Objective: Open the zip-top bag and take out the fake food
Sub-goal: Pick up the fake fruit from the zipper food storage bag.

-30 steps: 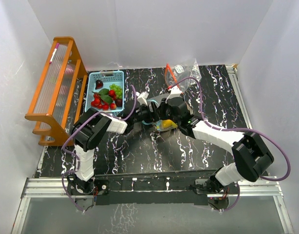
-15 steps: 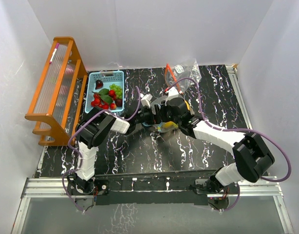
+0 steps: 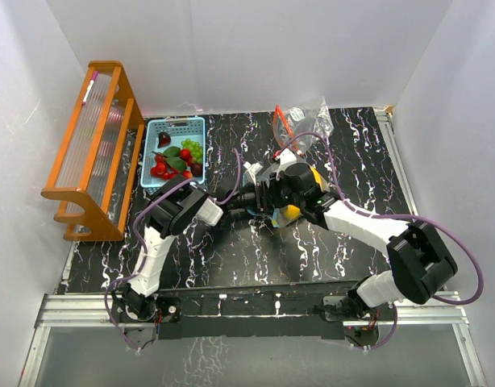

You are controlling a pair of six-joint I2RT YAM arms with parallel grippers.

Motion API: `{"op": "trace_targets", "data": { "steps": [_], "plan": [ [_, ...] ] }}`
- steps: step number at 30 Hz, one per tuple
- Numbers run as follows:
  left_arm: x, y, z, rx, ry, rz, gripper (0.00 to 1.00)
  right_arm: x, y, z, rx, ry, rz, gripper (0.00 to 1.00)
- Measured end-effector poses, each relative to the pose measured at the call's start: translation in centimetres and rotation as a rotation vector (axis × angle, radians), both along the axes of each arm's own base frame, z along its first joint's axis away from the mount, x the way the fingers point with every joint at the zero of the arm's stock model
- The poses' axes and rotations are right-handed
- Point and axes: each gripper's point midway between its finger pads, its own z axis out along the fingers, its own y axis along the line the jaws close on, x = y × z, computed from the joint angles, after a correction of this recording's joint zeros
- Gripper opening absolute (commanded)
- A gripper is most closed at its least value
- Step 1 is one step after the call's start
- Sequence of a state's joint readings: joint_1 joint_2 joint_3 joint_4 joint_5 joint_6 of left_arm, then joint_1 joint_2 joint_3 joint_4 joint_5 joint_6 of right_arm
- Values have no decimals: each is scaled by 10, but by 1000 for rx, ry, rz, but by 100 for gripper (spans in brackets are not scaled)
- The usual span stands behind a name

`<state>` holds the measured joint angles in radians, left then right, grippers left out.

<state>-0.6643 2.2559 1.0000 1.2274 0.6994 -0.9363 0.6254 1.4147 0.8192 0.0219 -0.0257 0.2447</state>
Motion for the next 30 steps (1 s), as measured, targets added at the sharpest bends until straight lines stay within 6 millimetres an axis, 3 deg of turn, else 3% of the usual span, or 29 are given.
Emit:
{"op": "trace_targets", "data": {
  "steps": [3, 7, 8, 10, 13, 16, 20, 22, 25, 30],
  "plan": [
    [-7, 0, -3, 10, 4, -19, 33, -4, -1, -5, 8, 23, 17, 8],
    [-11, 3, -4, 47, -4, -19, 32, -4, 0, -4, 29, 30, 24, 8],
    [-11, 4, -3, 55, -6, -12, 39, -3, 0, -3, 34, 30, 23, 8],
    [-9, 4, -3, 65, -8, 0, 61, -3, 0, 0, 41, 25, 20, 8],
    [0, 7, -1, 71, 2, 46, 81, -2, -2, 13, 57, -5, 10, 8],
    [10, 9, 6, 71, -24, 84, 89, 1, -2, 31, 64, -43, 18, 8],
    [16, 11, 10, 67, -37, 119, 92, 4, -1, 39, 26, -43, 33, 8],
    [18, 14, 9, 77, -40, 138, 91, 5, 1, 38, 10, -29, 42, 21],
    [24, 20, 7, 108, -43, 169, 91, 11, 2, 38, -10, -27, 40, 58],
    [18, 26, 5, 163, -73, 148, 91, 29, -17, 37, -33, -53, -55, 74]
  ]
}}
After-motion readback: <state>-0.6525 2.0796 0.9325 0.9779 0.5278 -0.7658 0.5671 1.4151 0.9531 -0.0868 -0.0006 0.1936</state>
